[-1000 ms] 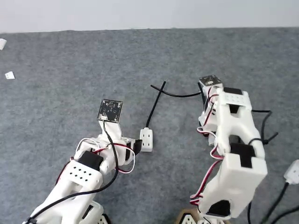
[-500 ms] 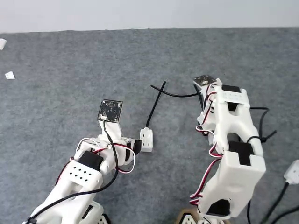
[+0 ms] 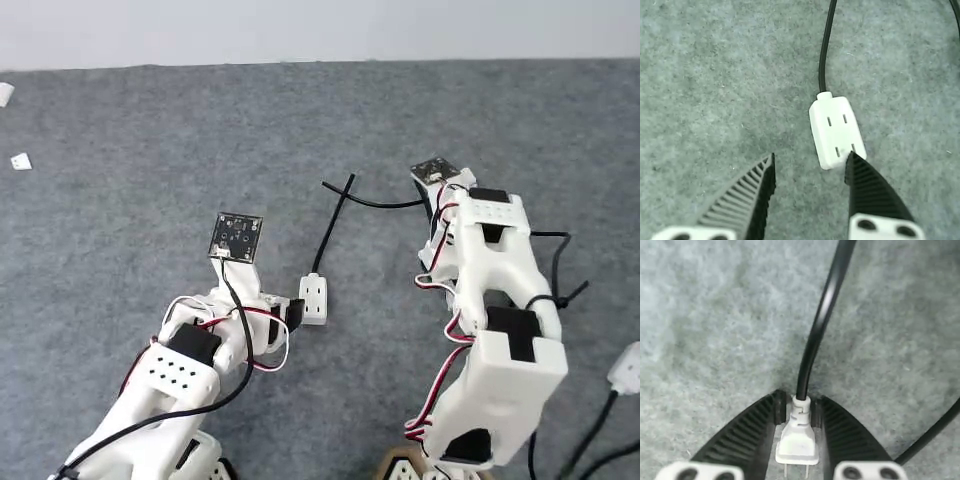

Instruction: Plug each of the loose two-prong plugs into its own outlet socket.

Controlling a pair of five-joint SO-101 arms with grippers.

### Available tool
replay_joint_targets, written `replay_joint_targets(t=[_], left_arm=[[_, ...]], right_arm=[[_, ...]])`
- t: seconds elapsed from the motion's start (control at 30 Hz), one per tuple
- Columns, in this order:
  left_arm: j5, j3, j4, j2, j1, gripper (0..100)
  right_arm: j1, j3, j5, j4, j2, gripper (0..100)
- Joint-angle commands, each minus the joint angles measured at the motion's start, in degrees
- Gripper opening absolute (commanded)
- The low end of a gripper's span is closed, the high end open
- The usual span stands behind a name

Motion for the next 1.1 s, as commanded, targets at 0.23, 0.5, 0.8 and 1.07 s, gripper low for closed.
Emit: replay_joint_targets(t=[0.23, 0.5, 0.8, 1.07], left_arm=[[-0.6, -0.7, -1.6, -1.3, -0.4, 21], [-0.6, -0.7, -1.5, -1.3, -0.4, 21], [-0.4, -0.8, -1.5, -1.0, -0.4, 21], [-0.4, -2.1, -1.5, -0.7, -3.6, 13]], right_arm=[[-0.7, 1.0, 1.8, -3.4, -2.4, 9.4], [1.1, 0.8, 1.3, -2.7, -2.8, 0.7], [-0.3, -4.4, -1.5, 13.1, -15.3, 0.8], [-6.1, -7.0, -5.0, 25.5, -39.0, 0.8]])
